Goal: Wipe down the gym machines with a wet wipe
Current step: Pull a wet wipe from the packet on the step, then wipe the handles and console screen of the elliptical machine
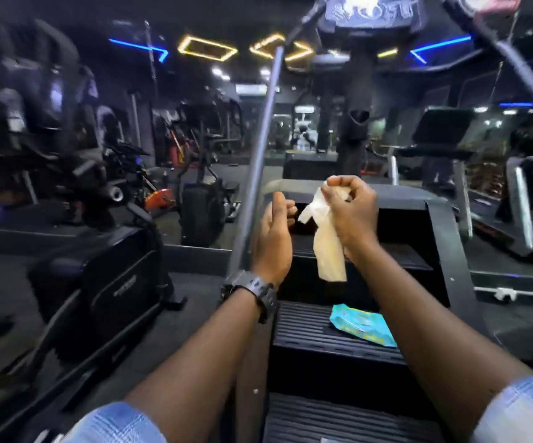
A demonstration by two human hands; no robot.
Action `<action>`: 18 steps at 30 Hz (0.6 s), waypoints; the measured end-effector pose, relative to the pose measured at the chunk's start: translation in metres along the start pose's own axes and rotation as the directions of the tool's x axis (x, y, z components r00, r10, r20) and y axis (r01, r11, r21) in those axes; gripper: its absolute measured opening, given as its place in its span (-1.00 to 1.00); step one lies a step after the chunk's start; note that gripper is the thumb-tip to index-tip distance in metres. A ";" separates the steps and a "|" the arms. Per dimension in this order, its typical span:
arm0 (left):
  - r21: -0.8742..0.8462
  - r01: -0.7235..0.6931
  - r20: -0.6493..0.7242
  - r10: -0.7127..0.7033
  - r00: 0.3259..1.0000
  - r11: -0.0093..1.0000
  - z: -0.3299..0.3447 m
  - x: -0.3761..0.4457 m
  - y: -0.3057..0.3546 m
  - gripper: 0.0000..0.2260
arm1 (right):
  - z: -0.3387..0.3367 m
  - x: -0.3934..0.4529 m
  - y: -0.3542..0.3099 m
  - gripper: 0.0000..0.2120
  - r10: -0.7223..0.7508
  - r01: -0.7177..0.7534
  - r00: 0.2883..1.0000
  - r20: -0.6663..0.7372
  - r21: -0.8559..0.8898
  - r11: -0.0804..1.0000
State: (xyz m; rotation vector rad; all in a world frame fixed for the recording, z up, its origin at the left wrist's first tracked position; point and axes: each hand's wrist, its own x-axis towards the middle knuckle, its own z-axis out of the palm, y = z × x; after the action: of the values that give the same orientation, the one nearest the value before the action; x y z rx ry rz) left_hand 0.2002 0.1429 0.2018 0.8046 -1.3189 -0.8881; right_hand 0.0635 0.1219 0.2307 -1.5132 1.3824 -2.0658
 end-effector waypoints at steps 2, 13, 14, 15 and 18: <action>0.034 -0.055 -0.079 0.057 0.995 0.998 -0.065 -0.008 0.048 -0.45 | 0.044 -0.023 -0.055 -0.80 -0.003 -0.006 0.995 0.095 0.098 0.995; 0.206 -0.087 -0.396 0.164 0.904 0.975 -0.356 -0.026 0.163 -0.52 | 0.275 -0.117 -0.199 -0.37 -0.128 0.049 0.861 0.492 0.169 0.984; 0.212 -0.087 -0.394 0.166 0.904 0.973 -0.367 -0.024 0.163 -0.50 | 0.286 -0.119 -0.203 -0.44 -0.147 0.088 0.868 0.474 0.144 0.986; 0.217 -0.087 -0.393 0.168 0.904 0.972 -0.378 -0.019 0.163 -0.49 | 0.298 -0.120 -0.205 -0.52 -0.161 0.125 0.876 0.454 0.109 0.986; 0.239 -0.090 -0.380 0.179 0.908 0.967 -0.401 0.008 0.152 -0.45 | 0.335 -0.114 -0.197 -0.74 -0.183 0.174 0.899 0.398 0.058 0.983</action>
State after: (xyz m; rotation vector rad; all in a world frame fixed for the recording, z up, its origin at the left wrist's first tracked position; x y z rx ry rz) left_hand 0.6126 0.2026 0.3042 0.9923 -1.1007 -0.4398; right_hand 0.4581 0.1165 0.3218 -1.9818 1.0957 -1.7142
